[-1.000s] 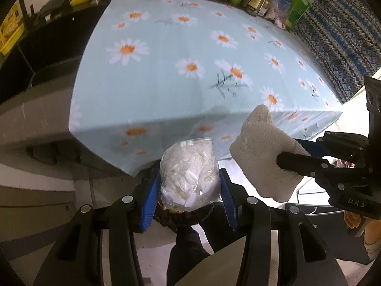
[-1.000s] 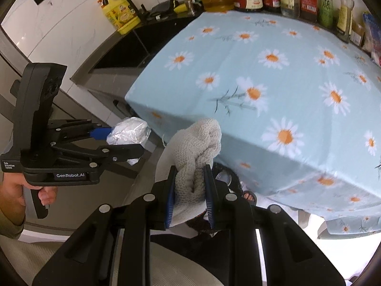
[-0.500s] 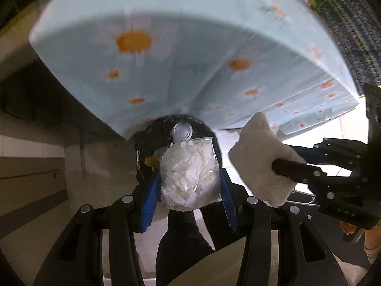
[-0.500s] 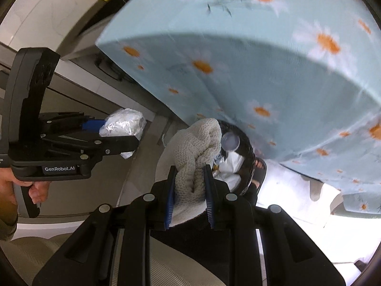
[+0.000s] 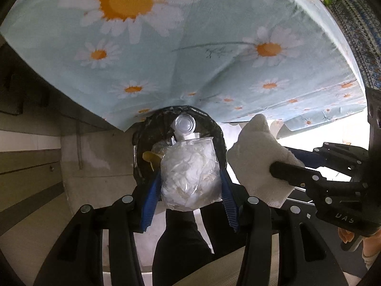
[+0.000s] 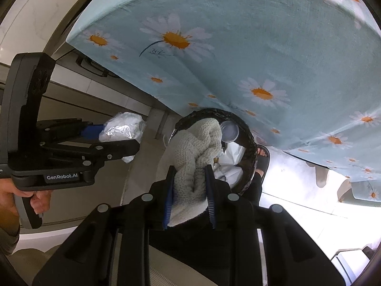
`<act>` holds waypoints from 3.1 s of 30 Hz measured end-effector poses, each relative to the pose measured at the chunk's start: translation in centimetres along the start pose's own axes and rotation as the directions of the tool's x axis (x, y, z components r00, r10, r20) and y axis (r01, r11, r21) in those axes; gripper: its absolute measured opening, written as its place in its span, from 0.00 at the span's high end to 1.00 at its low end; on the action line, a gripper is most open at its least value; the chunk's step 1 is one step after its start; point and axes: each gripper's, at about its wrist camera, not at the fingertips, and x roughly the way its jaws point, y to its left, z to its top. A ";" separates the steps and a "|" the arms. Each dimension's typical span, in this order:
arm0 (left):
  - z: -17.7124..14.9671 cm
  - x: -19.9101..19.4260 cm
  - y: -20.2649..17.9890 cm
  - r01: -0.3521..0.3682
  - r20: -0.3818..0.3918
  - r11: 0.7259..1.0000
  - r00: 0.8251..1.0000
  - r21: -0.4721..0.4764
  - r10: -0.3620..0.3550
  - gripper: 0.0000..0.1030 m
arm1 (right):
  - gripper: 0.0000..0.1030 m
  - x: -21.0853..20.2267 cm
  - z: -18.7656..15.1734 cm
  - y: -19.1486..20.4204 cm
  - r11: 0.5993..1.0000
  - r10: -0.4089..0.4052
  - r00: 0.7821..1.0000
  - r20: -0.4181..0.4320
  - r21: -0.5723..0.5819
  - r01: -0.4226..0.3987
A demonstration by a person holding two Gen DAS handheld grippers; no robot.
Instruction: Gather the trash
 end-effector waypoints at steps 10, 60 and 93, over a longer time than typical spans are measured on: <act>0.4 -0.3 0.8 -0.013 -0.014 1.000 1.000 -0.014 0.013 0.34 | 0.60 -1.5 0.3 -0.1 0.998 0.030 0.999 0.044 0.059 -0.032; -5.1 -22.4 -13.0 -0.122 0.459 0.992 0.883 0.036 0.092 0.16 | 0.09 -27.9 -7.2 -0.9 0.992 -0.125 0.858 0.498 0.089 0.093; -10.1 -27.8 -18.6 -0.195 0.607 0.981 0.782 0.017 0.144 0.07 | 0.05 -35.3 -13.0 -1.0 0.987 -0.157 0.766 0.623 0.068 0.147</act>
